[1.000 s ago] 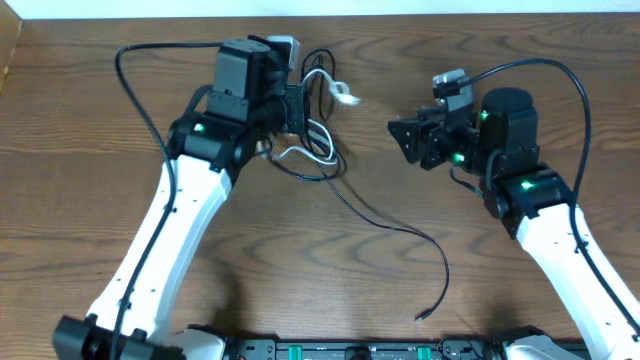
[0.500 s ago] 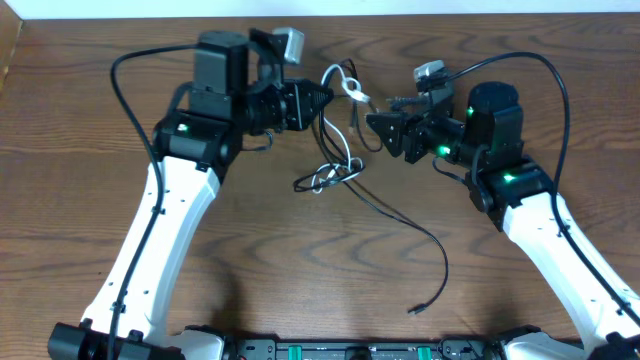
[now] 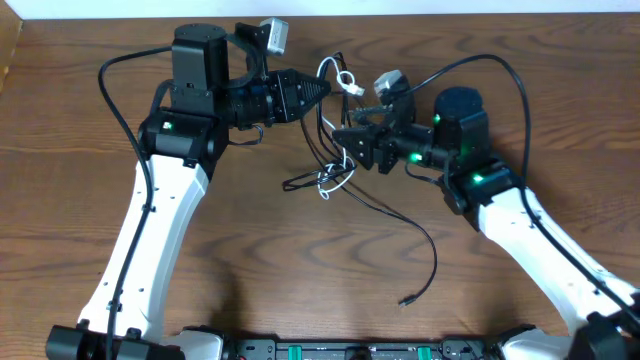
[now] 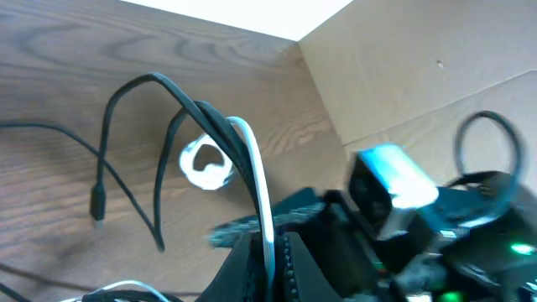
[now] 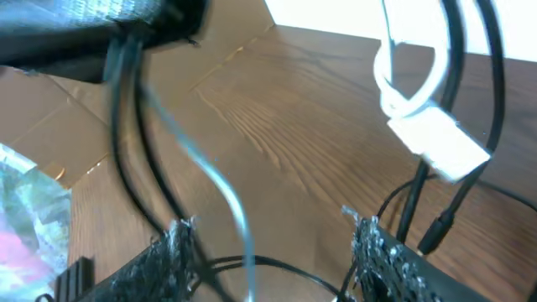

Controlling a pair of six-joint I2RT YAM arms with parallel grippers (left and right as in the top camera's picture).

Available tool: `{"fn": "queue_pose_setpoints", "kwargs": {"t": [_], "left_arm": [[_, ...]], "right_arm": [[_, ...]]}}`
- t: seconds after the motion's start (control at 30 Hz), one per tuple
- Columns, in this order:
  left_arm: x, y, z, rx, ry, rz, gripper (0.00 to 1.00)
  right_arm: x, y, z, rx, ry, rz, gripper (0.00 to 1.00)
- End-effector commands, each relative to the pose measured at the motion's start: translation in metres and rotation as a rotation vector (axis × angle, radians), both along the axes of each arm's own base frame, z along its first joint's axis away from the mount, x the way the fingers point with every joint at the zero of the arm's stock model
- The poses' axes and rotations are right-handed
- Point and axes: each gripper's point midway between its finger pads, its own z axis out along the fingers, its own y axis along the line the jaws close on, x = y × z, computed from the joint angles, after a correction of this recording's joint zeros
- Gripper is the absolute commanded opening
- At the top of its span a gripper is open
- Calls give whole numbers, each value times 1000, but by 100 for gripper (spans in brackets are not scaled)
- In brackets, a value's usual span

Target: Untangle cables

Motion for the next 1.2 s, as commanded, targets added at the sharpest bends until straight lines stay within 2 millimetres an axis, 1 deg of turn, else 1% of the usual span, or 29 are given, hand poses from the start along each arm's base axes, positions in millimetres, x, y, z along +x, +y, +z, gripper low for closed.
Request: {"fn": "queue_pose_setpoints", "kwargs": {"t": [0.0, 0.1, 0.17, 0.23, 0.33, 0.37, 0.4, 0.43, 0.5, 0.57, 0.6, 0.77, 0.8, 0.83, 0.87, 0.9, 0.97, 1.0, 1.07, 1.1, 1.17], "left_arm": [[-10, -3, 18, -47, -5, -28, 7], [-10, -3, 18, -54, 8, -25, 7], [-11, -3, 18, -59, 12, -30, 8], [-12, -4, 19, -62, 12, -36, 7], [-12, -4, 19, -62, 11, -35, 7], [-12, -4, 19, -60, 11, -33, 7], [-8, -1, 16, -47, 10, -10, 7], [-4, 2, 14, -30, 11, 19, 7], [3, 8, 8, 4, 12, 75, 7], [12, 17, 1, 48, 16, 144, 8], [15, 20, -3, 67, 19, 172, 8], [26, 44, -23, 176, 56, 317, 8], [27, 50, -29, 206, 71, 350, 16], [28, 55, -34, 232, 84, 377, 17], [28, 59, -38, 248, 95, 391, 23], [26, 62, -42, 270, 106, 401, 35], [25, 66, -49, 302, 122, 410, 48], [24, 70, -59, 339, 143, 414, 66], [23, 70, -65, 360, 145, 398, 69], [22, 70, -69, 367, 156, 394, 69], [22, 70, -72, 371, 166, 392, 69]], "right_arm": [[8, 8, -4, 13, -12, 18, 57], [13, 12, -5, 36, -16, 15, 55], [13, 15, -4, 44, -22, 20, 53], [11, 22, -4, 53, -25, 33, 52], [5, 33, -6, 65, -5, 59, 47], [2, 37, -7, 70, 4, 65, 40], [1, 39, -8, 69, 14, 62, 29], [2, 38, -10, 65, 25, 48, 21], [12, 29, -17, 55, 74, -25, 11], [18, 21, -21, 48, 99, -65, 2], [20, 17, -21, 44, 107, -76, 1], [21, -1, -20, 10, 146, -144, 1], [21, -5, -20, -5, 153, -168, 1], [21, -8, -18, -18, 153, -183, 1], [21, -10, -17, -28, 154, -197, 1], [21, -13, -11, -36, 150, -209, 1], [20, -13, -2, -47, 147, -206, 1], [23, -15, 13, -77, 152, -218, 1], [26, -20, 24, -114, 140, -240, 1], [29, -25, 36, -153, 125, -265, 1], [30, -30, 47, -181, 111, -282, 1]]}}
